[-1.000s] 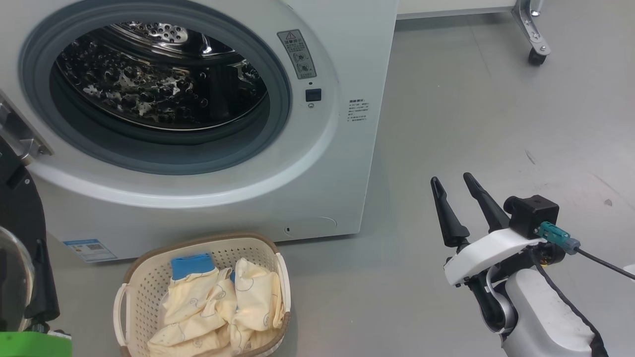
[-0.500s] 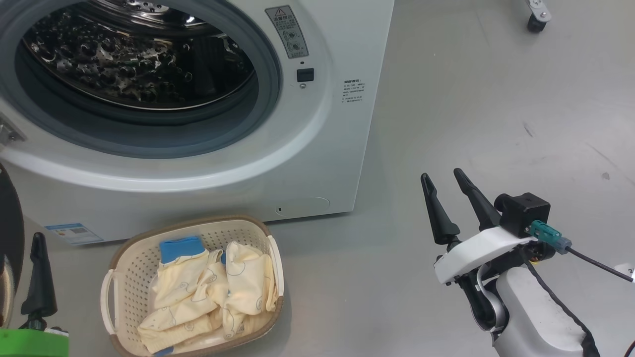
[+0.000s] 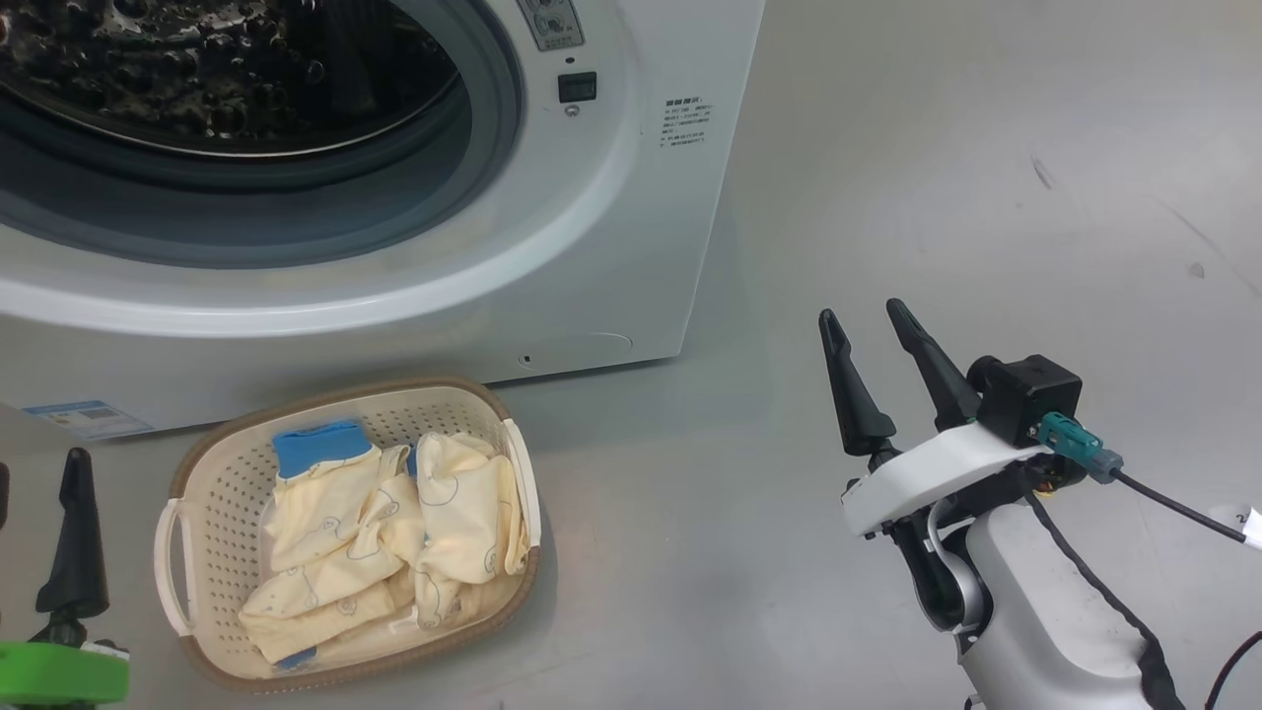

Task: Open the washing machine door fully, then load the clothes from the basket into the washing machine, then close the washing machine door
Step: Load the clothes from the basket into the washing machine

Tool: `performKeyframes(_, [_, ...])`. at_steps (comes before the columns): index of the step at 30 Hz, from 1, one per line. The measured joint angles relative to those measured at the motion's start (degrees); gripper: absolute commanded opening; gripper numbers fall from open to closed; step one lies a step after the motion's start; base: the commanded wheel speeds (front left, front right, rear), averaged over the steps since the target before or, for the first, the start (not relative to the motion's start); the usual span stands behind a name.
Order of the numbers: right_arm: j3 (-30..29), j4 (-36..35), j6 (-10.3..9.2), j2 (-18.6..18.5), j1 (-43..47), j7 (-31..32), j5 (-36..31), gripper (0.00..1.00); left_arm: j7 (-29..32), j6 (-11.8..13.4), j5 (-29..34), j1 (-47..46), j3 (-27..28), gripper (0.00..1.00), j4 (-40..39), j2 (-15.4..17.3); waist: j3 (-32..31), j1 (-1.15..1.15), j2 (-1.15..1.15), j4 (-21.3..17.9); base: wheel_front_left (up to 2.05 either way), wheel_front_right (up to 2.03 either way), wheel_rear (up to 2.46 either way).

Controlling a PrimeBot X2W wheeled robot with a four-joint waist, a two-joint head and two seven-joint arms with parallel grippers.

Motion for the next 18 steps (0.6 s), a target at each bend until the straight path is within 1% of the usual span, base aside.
performKeyframes(10, [0.6,-1.4,-0.94,0.6,-1.7,0.0,-1.1,1.0,1.1,0.0,-1.4,-2.7,-3.1,1.0,0.0,1.8,5.0,0.0,0.0,-1.1,0.0,0.0,0.0])
performKeyframes(13, [0.9,-1.9,-1.05,1.0,-2.2,0.0,-1.5,1.0,1.6,0.0,-2.4,-3.4,-3.6,1.0,0.9,2.4,6.7,0.0,0.0,-1.5,0.0,0.0,0.0])
performKeyframes(14, [0.9,-2.0,-1.45,1.1,-2.6,0.0,-1.5,1.0,1.8,0.0,-2.8,-3.7,-3.9,1.0,1.4,2.7,7.2,0.0,0.0,-1.7,0.0,0.0,0.0])
performKeyframes(18, [1.1,-2.6,-1.82,1.4,-3.6,0.0,-2.0,1.0,3.0,0.0,-4.0,-4.8,-5.7,1.0,2.8,3.7,9.5,0.0,0.0,-2.3,0.0,0.0,0.0])
